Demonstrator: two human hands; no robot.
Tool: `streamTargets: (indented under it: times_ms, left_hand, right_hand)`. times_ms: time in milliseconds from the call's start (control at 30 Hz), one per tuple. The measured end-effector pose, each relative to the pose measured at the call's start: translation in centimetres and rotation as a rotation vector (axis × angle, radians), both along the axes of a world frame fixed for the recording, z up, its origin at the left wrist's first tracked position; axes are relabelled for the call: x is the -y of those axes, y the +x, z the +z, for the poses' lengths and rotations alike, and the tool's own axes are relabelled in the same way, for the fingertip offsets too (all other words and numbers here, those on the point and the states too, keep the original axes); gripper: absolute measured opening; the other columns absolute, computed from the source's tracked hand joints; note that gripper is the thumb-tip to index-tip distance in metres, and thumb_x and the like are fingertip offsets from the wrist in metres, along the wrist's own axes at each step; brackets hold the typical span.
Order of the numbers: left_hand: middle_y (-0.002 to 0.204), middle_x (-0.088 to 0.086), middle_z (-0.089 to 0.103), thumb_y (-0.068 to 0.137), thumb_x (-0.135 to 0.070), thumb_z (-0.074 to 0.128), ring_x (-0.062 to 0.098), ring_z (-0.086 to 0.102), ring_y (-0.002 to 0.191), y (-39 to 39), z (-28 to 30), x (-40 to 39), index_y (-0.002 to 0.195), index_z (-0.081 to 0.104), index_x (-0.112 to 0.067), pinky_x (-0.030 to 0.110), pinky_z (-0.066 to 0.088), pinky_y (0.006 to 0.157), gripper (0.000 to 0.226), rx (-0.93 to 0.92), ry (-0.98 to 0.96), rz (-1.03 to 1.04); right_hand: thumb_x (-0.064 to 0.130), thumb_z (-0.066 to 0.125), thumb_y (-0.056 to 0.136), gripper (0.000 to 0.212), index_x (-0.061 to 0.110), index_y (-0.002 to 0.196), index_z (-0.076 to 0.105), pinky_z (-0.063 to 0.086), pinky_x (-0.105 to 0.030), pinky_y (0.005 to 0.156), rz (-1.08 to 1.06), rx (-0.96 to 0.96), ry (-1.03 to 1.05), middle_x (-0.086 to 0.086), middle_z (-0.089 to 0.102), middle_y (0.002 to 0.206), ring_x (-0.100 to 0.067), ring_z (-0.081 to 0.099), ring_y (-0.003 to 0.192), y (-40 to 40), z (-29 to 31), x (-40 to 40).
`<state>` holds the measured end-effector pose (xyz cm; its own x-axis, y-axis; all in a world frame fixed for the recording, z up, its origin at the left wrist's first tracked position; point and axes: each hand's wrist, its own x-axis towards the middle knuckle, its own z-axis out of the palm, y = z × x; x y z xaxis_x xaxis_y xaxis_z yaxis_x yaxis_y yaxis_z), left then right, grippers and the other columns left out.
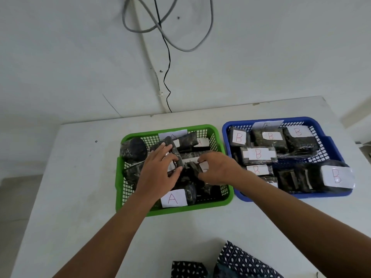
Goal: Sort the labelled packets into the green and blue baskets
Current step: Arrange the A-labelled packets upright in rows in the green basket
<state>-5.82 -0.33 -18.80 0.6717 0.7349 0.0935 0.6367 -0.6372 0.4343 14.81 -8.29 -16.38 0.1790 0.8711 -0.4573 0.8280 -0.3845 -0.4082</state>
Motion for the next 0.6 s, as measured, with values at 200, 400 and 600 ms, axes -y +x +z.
streamTargets:
  times_ms: [200, 400, 600]
  left_hand:
    - [0.162, -0.001, 0.031, 0.091, -0.061, 0.055, 0.018, 0.016, 0.153, 0.3, 0.2, -2.6, 0.148, 0.045, -0.029, 0.049, 0.019, 0.123, 0.066, -0.093, 0.015, -0.116]
    - [0.136, -0.004, 0.06, 0.094, -0.055, 0.05, 0.013, 0.048, 0.132, 1.5, 0.8, -7.6, 0.13, 0.065, -0.022, 0.038, 0.036, 0.113, 0.051, 0.087, -0.037, 0.019]
    - [0.137, -0.001, 0.062, 0.097, -0.044, 0.057, 0.018, 0.052, 0.13, 1.2, -0.4, -14.5, 0.126, 0.068, -0.022, 0.038, 0.037, 0.111, 0.037, -0.031, -0.187, 0.14]
  right_hand:
    - [0.047, 0.063, 0.09, 0.033, 0.024, 0.113, 0.068, 0.058, -0.039, 0.081, -0.309, -0.156, 0.245, 0.003, 0.07, 0.101, -0.018, 0.067, 0.091, 0.6, -0.5, -4.2]
    - [0.045, 0.07, 0.087, 0.044, 0.018, 0.122, 0.063, 0.057, -0.038, 0.08, -0.641, -0.274, 0.297, 0.002, 0.068, 0.105, -0.017, 0.066, 0.09, 0.1, -3.4, -8.5]
    - [0.028, 0.08, 0.085, 0.039, 0.028, 0.119, 0.061, 0.052, -0.02, 0.053, -0.738, -0.511, 0.219, -0.001, 0.069, 0.098, -0.015, 0.067, 0.075, 0.3, -4.4, -8.5]
